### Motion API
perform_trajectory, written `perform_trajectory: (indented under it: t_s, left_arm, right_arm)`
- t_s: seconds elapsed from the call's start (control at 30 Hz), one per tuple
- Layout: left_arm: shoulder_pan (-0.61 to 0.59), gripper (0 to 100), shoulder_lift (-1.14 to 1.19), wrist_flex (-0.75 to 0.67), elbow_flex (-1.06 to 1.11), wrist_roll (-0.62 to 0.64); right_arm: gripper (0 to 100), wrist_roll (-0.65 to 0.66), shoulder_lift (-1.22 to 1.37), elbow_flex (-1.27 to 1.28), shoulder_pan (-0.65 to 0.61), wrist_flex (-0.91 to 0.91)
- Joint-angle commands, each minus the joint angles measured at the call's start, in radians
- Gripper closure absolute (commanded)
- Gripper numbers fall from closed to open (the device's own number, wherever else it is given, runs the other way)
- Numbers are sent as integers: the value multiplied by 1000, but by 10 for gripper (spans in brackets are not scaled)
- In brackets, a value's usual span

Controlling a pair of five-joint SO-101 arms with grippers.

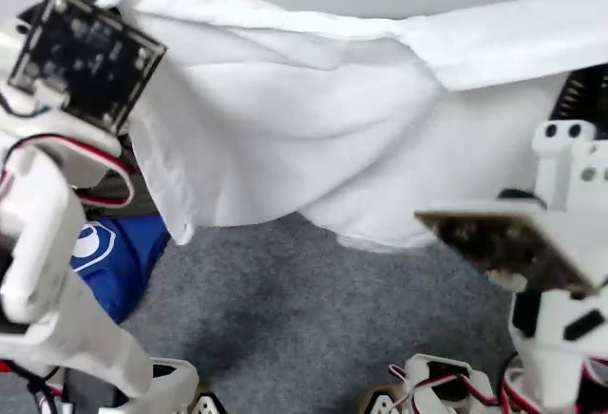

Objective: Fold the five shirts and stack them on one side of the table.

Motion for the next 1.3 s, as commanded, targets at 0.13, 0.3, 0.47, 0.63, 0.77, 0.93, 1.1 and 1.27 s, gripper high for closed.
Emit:
perform_trajectory:
  t_s: [0.13,0.3,0.47,0.63,0.77,0.93,1.1,1.27]
  left_arm:
    - [0,995,-26,94,-143,-8]
    - [-2,995,-83,89,-102,12]
    - [0,995,-152,89,153,11]
    - [0,995,-123,44,521,8]
    - [-3,995,-25,-155,756,8]
    - [-2,995,192,-399,852,8]
    - [-5,995,470,-574,773,6]
    - [-8,995,746,-612,492,-9]
  right_arm:
    - [988,71,-113,-44,2,47]
    - [988,74,-171,-44,4,151]
    - [988,74,-128,-37,4,170]
    - [988,68,68,-35,-4,216]
    - [988,68,325,-35,-54,335]
    - [988,68,638,-38,-81,344]
    - [988,23,869,-41,-82,134]
    - [988,20,1018,-41,-90,-102]
